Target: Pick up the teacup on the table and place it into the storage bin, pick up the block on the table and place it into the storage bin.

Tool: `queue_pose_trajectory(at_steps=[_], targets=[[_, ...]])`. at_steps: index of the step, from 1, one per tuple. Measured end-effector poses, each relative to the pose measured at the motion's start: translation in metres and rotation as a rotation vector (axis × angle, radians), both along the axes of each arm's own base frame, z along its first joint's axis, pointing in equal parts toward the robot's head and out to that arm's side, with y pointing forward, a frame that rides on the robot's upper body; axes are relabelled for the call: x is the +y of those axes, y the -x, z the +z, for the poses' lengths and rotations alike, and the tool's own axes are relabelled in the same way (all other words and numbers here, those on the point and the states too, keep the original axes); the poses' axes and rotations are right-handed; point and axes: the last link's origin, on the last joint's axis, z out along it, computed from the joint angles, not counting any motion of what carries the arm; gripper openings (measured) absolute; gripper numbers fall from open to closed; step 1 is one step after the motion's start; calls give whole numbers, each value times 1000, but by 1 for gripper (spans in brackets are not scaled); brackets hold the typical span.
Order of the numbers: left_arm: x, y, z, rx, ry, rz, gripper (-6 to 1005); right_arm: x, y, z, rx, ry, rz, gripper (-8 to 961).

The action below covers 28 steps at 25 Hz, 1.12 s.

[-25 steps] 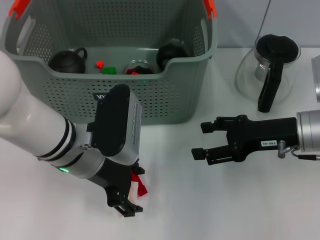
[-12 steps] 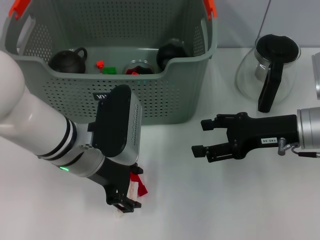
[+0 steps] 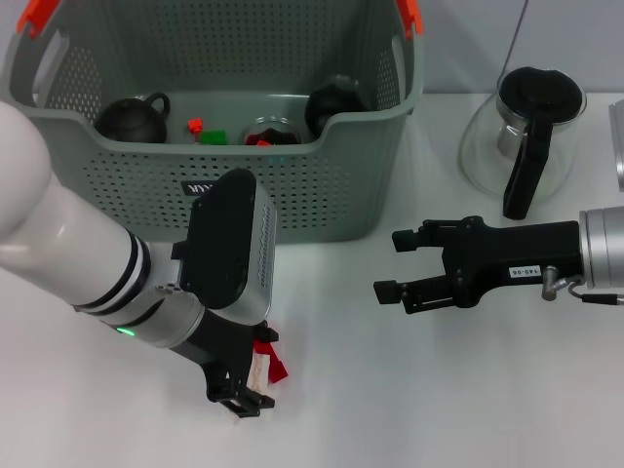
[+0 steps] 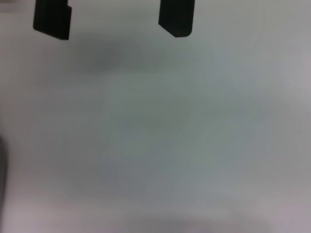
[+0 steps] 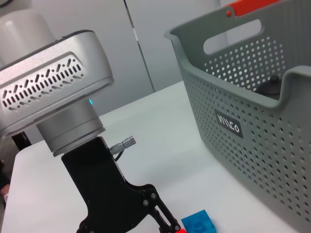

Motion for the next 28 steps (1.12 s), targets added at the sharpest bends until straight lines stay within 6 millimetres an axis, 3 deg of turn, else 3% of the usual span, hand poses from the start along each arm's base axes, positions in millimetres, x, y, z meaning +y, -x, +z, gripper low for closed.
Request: queue_pose_trajectory(at_steps=[13, 19, 28], targets=[[1, 0, 0, -2, -8, 7, 608, 0, 1, 1, 0, -3, 2, 924], [1, 0, 0, 0, -4, 1, 426, 0, 1, 0, 1, -3, 3, 924], [2, -2, 3, -4, -14, 4, 426, 0, 1, 0, 1, -3, 3, 925]])
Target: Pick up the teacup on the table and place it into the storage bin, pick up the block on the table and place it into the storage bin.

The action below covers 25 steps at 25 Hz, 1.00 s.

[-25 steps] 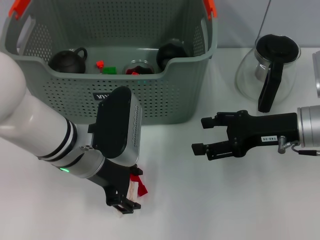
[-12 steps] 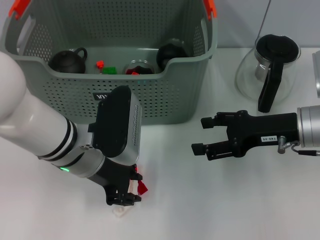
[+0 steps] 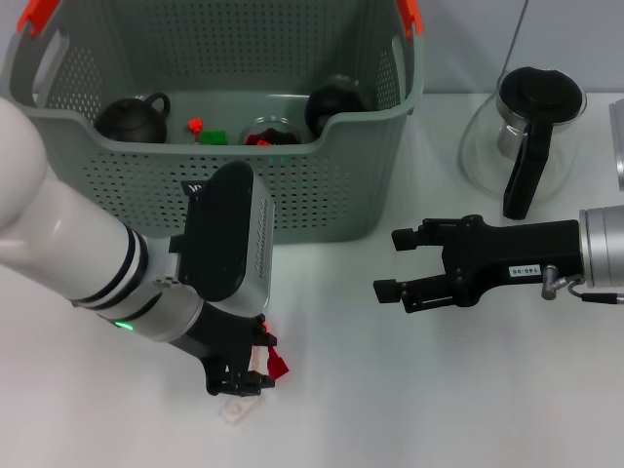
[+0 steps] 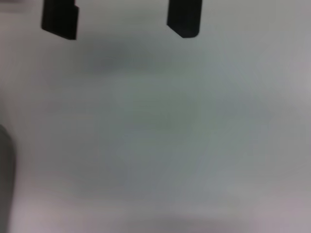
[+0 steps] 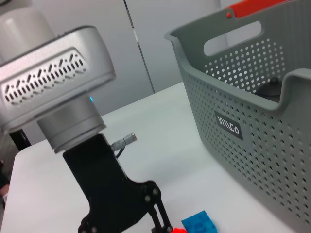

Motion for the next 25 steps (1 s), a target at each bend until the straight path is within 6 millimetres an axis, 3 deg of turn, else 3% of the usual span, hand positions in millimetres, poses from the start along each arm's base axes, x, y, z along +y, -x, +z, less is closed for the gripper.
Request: queue_pose_trajectory(at_steps=[10, 15, 20, 25], targets=[[2, -3, 7, -7, -13, 21, 425, 0, 0, 0, 0, 0, -2, 925], [1, -12, 23, -34, -21, 88, 425, 1, 0, 0, 2, -3, -1, 925], [7, -40, 61, -218, -78, 268, 422, 1, 1, 1, 3, -2, 2, 925], [35, -67, 135, -590, -150, 467, 419, 0, 1, 1, 6, 4, 4, 924]])
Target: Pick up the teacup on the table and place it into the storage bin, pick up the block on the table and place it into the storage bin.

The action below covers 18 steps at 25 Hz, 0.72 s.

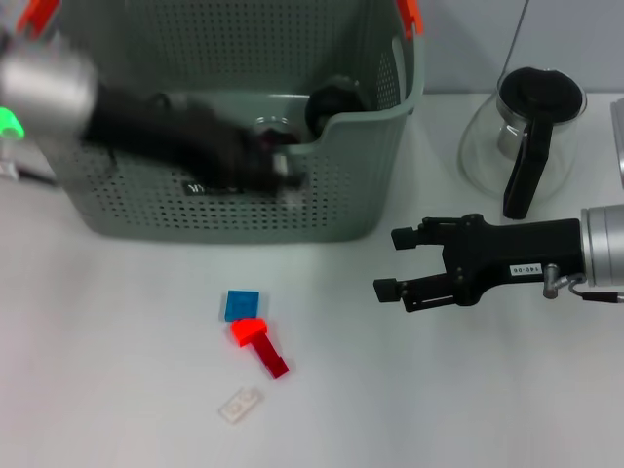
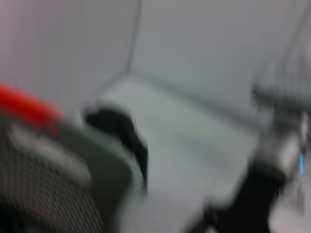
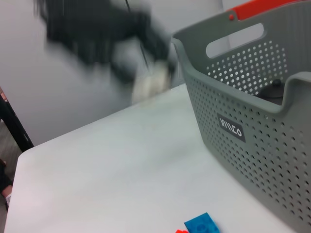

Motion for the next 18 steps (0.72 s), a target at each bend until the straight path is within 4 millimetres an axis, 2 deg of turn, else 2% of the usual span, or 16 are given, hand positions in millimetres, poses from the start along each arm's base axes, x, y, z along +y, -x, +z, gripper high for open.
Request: queue_pose_trajectory(at_steps=[3, 4, 5, 8, 11, 15, 18], targets=[[24, -7, 34, -125, -67, 33, 418, -1, 0, 0, 2, 3, 0, 924], [48, -7, 53, -186, -144, 76, 419, -1, 0, -1, 2, 5, 2, 925], [48, -7, 53, -186, -144, 76, 419, -2, 1, -1, 3, 9, 3, 925], [81, -1, 63, -205, -288, 141, 421, -2, 2, -1, 4, 16, 8, 925], [102, 3, 58, -201, -409, 171, 425, -3, 2, -2, 5, 19, 10, 924], [114, 2, 45, -167, -484, 184, 429, -3, 3, -2, 7, 24, 14, 925], [114, 3, 40, -157, -486, 187, 561, -4, 3, -1, 8, 26, 19, 925]])
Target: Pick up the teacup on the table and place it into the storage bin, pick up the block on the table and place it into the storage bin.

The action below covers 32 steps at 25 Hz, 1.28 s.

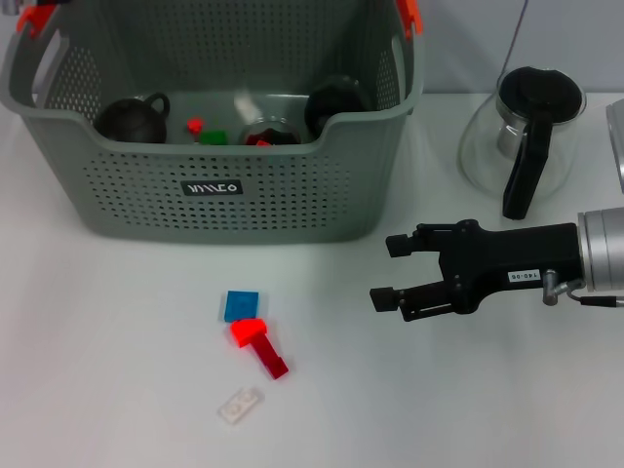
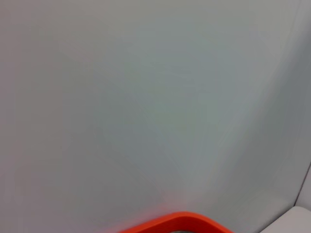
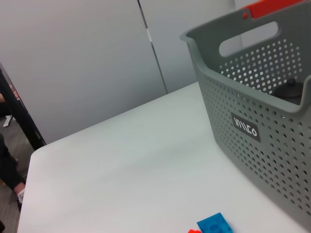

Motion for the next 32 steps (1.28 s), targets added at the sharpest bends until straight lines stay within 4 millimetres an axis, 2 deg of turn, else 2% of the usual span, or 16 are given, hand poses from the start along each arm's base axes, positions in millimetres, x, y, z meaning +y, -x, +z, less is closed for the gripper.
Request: queue_pose_trajectory(at_steps=[2, 5, 6, 8, 9, 13, 17, 22, 26, 32], targets=[[-2, 0, 1, -4, -4, -5, 649, 0, 0, 0, 0, 0, 1, 925], [-7, -1, 5, -14, -5, -18, 707, -1, -1, 0, 0, -1, 1, 925], [-24, -5, 11, -38, 23, -84, 727, -1, -2, 0, 0, 0, 1, 925], [-42, -8, 11, -45, 67, -170, 766, -2, -2, 0, 0, 0, 0, 924], [-59, -11, 11, -45, 106, -253, 785, -2, -3, 0, 0, 0, -2, 924], [-122, -5, -7, 38, 320, -540, 863, -2, -3, 1, 0, -1, -3, 924], [-157, 15, -33, 203, 478, -610, 875, -2, -4, 1, -1, -6, -8, 924], [-168, 34, -65, 451, 552, -535, 873, -1, -3, -1, -2, -4, -15, 925], [-170, 40, -88, 611, 636, -474, 868, -2, -3, -2, 3, -1, -24, 925], [-165, 47, -112, 781, 683, -284, 861, -2, -4, -1, 6, -1, -38, 925]])
